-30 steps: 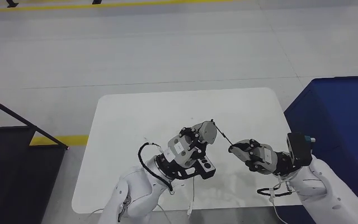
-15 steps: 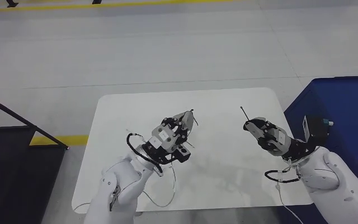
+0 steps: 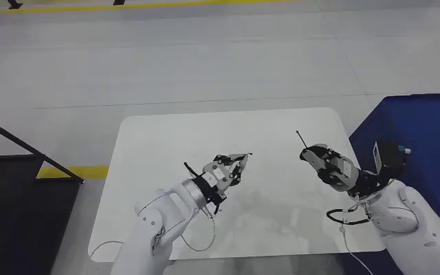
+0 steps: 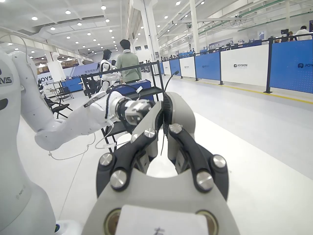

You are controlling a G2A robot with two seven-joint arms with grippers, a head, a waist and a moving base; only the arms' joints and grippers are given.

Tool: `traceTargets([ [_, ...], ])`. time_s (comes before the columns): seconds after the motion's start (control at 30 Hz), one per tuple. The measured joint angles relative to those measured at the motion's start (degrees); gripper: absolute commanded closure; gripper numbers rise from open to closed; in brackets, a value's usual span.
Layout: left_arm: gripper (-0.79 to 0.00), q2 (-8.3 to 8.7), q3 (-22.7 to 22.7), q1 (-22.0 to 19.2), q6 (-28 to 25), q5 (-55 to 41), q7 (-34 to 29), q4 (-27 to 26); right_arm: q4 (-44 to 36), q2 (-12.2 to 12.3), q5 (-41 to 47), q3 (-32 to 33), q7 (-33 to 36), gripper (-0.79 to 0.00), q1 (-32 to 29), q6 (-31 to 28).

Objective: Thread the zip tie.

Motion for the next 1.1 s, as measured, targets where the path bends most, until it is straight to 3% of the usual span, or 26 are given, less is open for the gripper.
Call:
traceTargets([
  [0.13,0.000,0.52,1.51,1.01,2.84,-3.00,20.25,-1.17,0.00,0.00,0.00,0.00,0.00,0.000,0.00,0.00],
  [0.23,0.000,0.76,3.01,0.82,4.43,-4.13,30.60,0.06,0.00,0.00,0.00,0.00,0.00,0.000,0.00,0.00],
  [0.4,0.000,0.67,4.65,-3.04,3.44,-1.97,32.84,6.50,0.00,0.00,0.00,0.00,0.00,0.000,0.00,0.00],
  [0.43,-0.182,0.53,5.60,-3.75,3.22,-1.30,31.45,8.29,0.00,0.00,0.00,0.00,0.00,0.000,0.00,0.00],
  [0.47,-0.520,0.41,6.29,-4.14,3.03,-1.68,30.40,9.53,0.00,0.00,0.00,0.00,0.00,0.000,0.00,0.00],
  [0.5,-0.785,0.31,6.89,-4.56,2.82,-2.23,29.79,10.66,0.00,0.00,0.00,0.00,0.00,0.000,0.00,0.00],
  [0.7,-0.785,0.05,8.49,-6.49,-0.63,0.57,28.69,13.12,0.00,0.00,0.00,0.00,0.00,0.000,0.00,0.00],
  [0.97,-0.785,1.02,3.92,-2.58,-2.83,2.87,22.41,-0.01,0.00,0.00,0.00,0.00,0.00,0.000,0.00,0.00],
  [1.1,-0.785,1.02,3.93,-2.57,-2.80,2.88,22.80,0.48,0.00,0.00,0.00,0.00,0.00,0.000,0.00,0.00],
])
